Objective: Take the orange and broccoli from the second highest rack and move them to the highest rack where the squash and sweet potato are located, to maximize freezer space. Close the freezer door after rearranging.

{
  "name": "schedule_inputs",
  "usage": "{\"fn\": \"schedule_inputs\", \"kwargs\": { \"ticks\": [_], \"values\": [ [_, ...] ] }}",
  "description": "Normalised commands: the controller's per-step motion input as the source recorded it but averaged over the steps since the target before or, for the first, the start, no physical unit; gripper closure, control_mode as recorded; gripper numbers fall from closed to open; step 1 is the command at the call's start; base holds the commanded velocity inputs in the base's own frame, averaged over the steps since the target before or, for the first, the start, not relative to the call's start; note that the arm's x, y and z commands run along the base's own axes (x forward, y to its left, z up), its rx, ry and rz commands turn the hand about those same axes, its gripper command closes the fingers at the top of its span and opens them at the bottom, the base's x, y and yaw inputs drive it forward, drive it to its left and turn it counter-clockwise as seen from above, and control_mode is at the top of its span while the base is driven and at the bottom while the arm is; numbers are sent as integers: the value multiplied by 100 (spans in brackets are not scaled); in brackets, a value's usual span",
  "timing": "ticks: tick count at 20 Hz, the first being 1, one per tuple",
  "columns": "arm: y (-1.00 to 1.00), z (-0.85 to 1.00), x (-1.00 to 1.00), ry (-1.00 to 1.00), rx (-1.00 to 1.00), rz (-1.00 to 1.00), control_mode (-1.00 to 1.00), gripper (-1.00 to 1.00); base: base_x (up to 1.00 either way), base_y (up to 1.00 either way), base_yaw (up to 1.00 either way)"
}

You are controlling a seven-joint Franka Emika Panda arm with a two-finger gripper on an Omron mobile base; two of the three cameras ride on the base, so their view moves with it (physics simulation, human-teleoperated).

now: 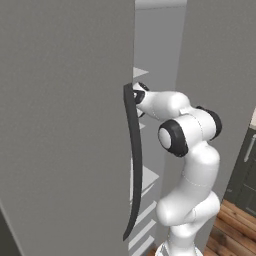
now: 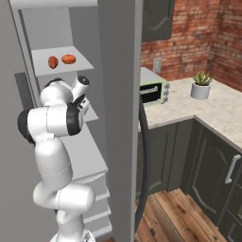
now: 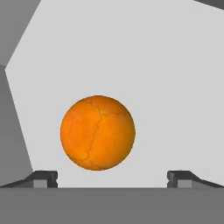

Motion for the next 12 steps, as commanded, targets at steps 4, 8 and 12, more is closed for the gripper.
{"fn": "schedule_inputs", "kwargs": {
  "ticks": [4, 8, 12],
  "values": [
    [9, -15, 36, 0, 0, 0, -100, -100, 0, 0, 0],
    [19, -11, 27, 0, 0, 0, -100, -100, 0, 0, 0],
    [29, -14, 2, 0, 0, 0, -100, -100, 0, 0, 0]
  ]
}}
